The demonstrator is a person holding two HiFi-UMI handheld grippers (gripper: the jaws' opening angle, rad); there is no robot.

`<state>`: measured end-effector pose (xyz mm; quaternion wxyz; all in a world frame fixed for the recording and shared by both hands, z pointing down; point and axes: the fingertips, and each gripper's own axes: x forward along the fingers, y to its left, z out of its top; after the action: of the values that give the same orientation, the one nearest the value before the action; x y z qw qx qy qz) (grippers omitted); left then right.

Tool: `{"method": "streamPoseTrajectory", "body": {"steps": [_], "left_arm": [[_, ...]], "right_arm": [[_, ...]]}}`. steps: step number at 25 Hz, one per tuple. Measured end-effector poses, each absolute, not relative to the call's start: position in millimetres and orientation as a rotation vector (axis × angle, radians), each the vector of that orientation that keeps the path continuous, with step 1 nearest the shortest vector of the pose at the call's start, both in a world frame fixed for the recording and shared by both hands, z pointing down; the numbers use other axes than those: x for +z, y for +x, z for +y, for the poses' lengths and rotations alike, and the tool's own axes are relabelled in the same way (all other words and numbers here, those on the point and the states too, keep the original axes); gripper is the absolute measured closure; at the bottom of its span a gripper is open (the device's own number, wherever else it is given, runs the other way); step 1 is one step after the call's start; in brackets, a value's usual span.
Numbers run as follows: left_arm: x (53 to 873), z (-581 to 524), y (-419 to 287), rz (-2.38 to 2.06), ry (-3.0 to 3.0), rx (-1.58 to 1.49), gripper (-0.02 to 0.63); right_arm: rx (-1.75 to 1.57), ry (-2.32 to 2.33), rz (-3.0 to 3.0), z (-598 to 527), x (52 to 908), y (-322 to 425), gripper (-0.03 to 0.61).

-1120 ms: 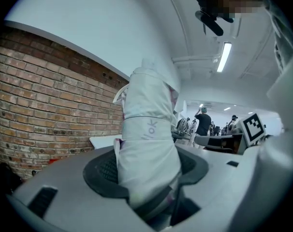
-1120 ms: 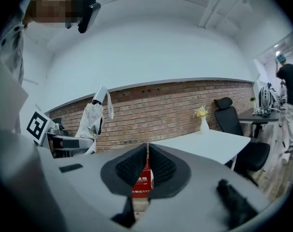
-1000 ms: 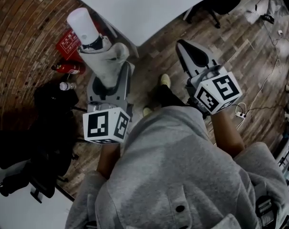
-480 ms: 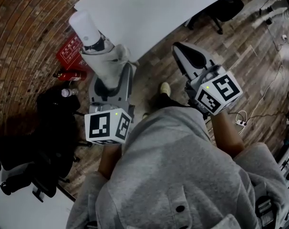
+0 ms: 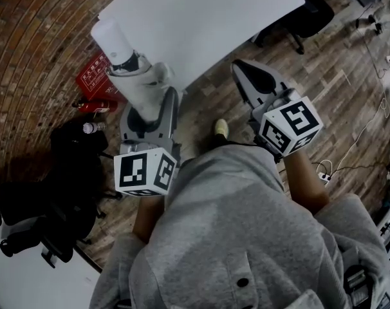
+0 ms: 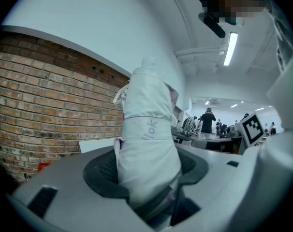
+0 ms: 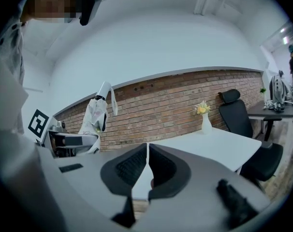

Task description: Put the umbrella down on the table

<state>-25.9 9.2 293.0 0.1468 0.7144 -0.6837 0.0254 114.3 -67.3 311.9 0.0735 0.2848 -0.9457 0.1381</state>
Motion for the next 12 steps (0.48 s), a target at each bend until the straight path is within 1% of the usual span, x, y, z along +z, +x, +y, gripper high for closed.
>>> {"method": "streamPoseTrajectory", "body": {"steps": [6, 12], "left_arm": [[290, -7, -15, -1.992, 2.034, 0.074, 0.347], [290, -19, -10, -2.032, 2.018, 0.108, 0.347]], "right_arm": [[0.454, 0.809, -2.846, -85, 317, 125, 0.546], [0.424, 0.809, -2.849, -102, 320, 131, 0.546]]}}
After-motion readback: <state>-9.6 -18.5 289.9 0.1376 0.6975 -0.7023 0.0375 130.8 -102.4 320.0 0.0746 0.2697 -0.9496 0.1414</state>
